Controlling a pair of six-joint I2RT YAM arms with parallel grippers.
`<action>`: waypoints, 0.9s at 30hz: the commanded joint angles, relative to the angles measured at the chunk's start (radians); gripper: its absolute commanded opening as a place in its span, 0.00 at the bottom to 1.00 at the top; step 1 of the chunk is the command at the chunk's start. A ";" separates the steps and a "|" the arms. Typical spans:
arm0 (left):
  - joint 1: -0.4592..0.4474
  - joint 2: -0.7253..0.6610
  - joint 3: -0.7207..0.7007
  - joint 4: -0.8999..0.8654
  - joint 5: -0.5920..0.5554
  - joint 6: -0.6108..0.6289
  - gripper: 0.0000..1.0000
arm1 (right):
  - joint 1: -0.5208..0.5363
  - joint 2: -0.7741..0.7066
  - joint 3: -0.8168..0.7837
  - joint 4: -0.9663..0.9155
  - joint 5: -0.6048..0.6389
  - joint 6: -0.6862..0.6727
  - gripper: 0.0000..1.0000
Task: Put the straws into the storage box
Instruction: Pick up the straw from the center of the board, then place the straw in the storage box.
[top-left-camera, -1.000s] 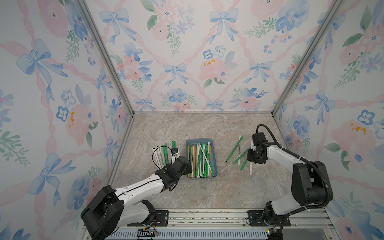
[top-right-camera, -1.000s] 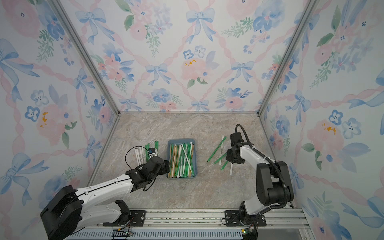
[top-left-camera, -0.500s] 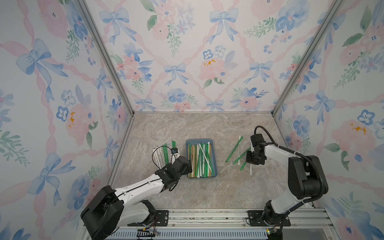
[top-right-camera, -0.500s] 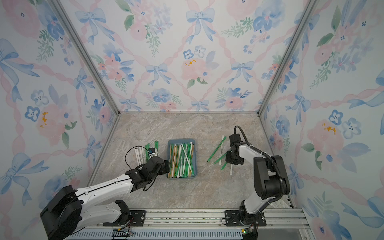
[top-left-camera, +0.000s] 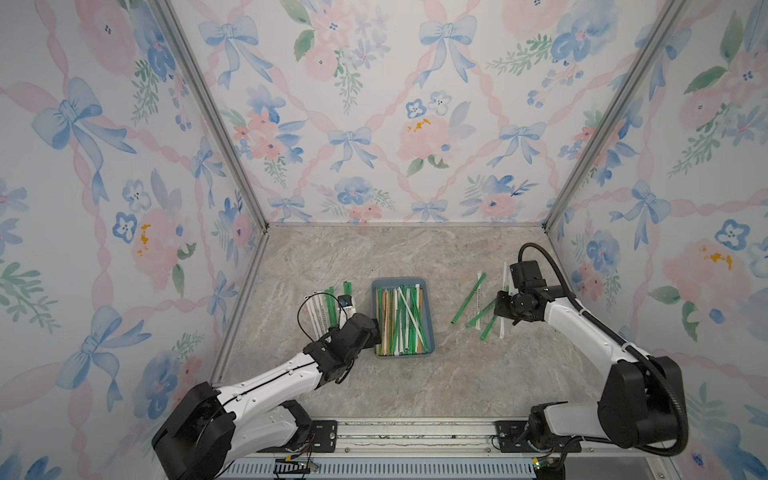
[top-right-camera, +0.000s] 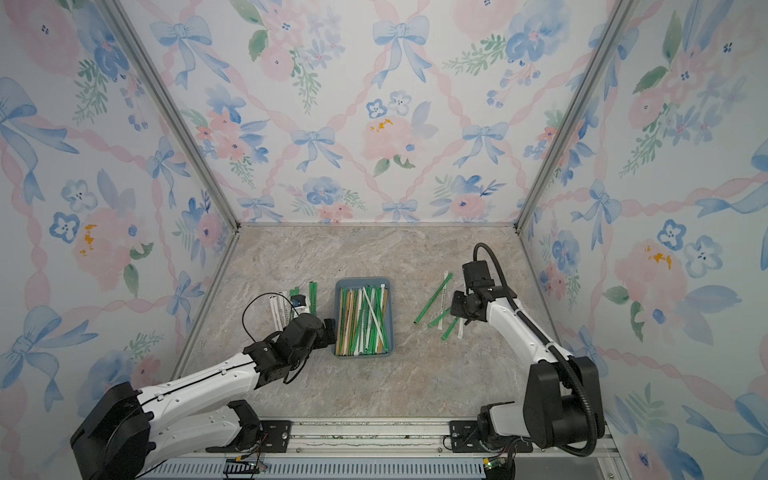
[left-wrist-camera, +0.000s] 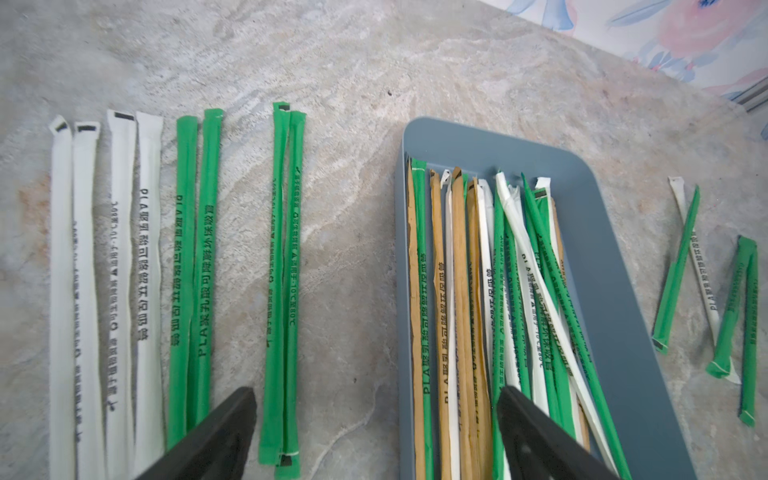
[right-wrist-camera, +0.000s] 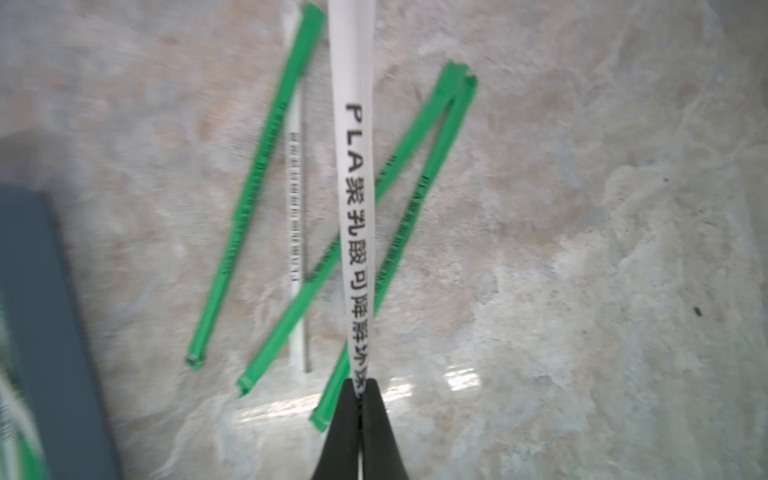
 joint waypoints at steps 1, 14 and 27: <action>0.032 -0.035 -0.023 -0.008 -0.042 0.023 0.93 | 0.131 -0.038 0.024 0.056 -0.108 0.113 0.02; 0.245 0.101 0.027 -0.009 0.167 0.098 0.79 | 0.456 0.321 0.133 0.422 -0.241 0.322 0.01; 0.311 0.267 0.100 -0.008 0.181 0.117 0.53 | 0.485 0.495 0.218 0.323 -0.155 0.282 0.02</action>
